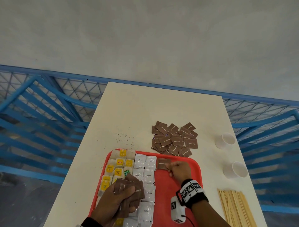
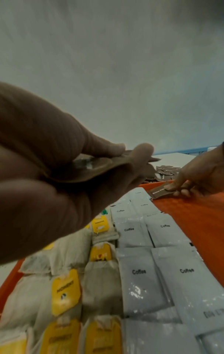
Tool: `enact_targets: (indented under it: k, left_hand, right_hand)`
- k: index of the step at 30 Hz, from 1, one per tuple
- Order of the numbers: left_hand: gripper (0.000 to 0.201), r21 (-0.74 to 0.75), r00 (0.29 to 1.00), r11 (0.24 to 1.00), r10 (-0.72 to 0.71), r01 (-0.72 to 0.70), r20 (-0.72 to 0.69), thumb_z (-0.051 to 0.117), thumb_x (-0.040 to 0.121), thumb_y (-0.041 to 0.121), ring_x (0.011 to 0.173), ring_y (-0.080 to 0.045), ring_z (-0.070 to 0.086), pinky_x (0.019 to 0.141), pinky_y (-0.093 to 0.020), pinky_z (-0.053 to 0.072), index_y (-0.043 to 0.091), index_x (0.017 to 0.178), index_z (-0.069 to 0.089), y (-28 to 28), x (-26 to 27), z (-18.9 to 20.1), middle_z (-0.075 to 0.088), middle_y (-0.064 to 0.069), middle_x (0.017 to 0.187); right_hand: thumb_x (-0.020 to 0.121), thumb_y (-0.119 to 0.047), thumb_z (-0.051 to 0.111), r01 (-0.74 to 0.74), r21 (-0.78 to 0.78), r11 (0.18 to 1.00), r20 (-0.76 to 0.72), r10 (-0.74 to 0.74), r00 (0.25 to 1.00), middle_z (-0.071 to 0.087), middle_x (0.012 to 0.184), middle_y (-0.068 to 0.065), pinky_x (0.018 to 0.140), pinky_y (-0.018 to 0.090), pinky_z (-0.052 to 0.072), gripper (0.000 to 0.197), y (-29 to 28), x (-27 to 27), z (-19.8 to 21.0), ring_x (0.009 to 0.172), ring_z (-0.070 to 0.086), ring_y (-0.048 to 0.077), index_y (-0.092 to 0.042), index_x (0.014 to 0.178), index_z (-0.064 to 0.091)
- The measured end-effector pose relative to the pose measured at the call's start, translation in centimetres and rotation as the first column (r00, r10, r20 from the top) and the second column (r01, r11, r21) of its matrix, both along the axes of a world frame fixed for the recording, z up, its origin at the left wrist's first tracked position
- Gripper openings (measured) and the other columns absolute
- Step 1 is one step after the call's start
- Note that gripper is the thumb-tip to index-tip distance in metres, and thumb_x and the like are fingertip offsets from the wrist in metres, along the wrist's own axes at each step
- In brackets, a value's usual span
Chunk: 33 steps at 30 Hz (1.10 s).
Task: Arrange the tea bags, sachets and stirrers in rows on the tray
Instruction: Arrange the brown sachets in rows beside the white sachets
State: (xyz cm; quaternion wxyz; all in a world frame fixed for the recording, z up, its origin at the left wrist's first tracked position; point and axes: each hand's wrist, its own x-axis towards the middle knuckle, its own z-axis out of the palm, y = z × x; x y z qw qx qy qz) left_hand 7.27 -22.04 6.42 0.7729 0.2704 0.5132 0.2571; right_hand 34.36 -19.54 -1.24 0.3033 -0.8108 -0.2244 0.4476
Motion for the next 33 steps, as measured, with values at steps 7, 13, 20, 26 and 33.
enact_targets:
  k: [7, 13, 20, 26, 33]
  left_hand:
    - [0.032, 0.029, 1.0, 1.0, 0.005, -0.005, -0.011, 0.069, 0.085, 0.009, 0.06, -0.034, 0.066, 0.049, -0.033, 0.055, 0.003, 0.115, 0.063, 0.2, -0.1, 0.5, 0.071, -0.024, 0.083]
    - [0.05, 0.034, 0.998, 0.999, 0.034, -0.036, 0.046, 0.087, 0.073, 0.021, 0.066, -0.033, 0.066, 0.049, -0.032, 0.053, 0.003, 0.115, 0.065, 0.6, 0.1, 1.3, 0.071, -0.028, 0.095]
    - [0.048, 0.092, 0.997, 0.996, -0.001, -0.005, 0.075, 0.088, 0.071, 0.024, 0.063, -0.031, 0.066, 0.048, -0.03, 0.053, 0.002, 0.108, 0.067, 1.4, 2.3, 2.5, 0.07, -0.028, 0.095]
    - [0.034, 0.13, 0.993, 0.991, -0.032, 0.017, 0.11, 0.069, 0.085, 0.023, 0.061, -0.029, 0.069, 0.043, -0.03, 0.054, -0.001, 0.109, 0.063, 1.0, 4.8, 3.6, 0.072, -0.025, 0.092]
    - [0.035, 0.17, 0.994, 0.981, -0.1, 0.094, 0.032, 0.071, 0.081, 0.03, 0.06, -0.035, 0.068, 0.045, -0.033, 0.056, 0.006, 0.106, 0.064, 0.9, 4.9, 3.9, 0.072, -0.026, 0.091]
  right_hand:
    - [0.08, -0.029, 0.078, -0.004, -0.029, 1.0, 0.153, 0.009, 0.988, 0.066, 0.052, 0.003, 0.064, 0.029, 0.054, 0.024, 0.3, -0.7, -0.4, 0.046, 0.06, 0.011, -0.011, 0.07, 0.065]
    - [0.075, -0.03, 0.081, -0.087, 0.009, 0.996, 0.212, 0.083, 0.974, 0.068, 0.072, 0.002, 0.076, 0.037, 0.055, 0.03, 0.3, -0.5, 0.5, 0.073, 0.066, 0.024, -0.015, 0.069, 0.056]
    - [0.083, -0.044, 0.071, -0.478, 0.301, 0.825, -0.041, 0.512, 0.858, 0.068, 0.062, 0.0, 0.057, 0.016, 0.044, 0.035, -4.5, -5.4, 12.5, 0.054, 0.055, 0.002, -0.01, 0.078, 0.071]
    - [0.086, -0.022, 0.073, -0.316, 0.416, 0.853, -0.071, 0.377, 0.924, 0.065, 0.056, -0.002, 0.055, 0.016, 0.042, 0.018, -6.6, -4.7, 13.0, 0.052, 0.055, 0.006, -0.008, 0.075, 0.072]
    - [0.089, -0.024, 0.069, -0.19, 0.436, 0.88, -0.243, 0.318, 0.916, 0.064, 0.061, -0.001, 0.052, 0.018, 0.041, 0.017, -7.8, -4.5, 13.0, 0.053, 0.052, 0.007, -0.009, 0.081, 0.071]
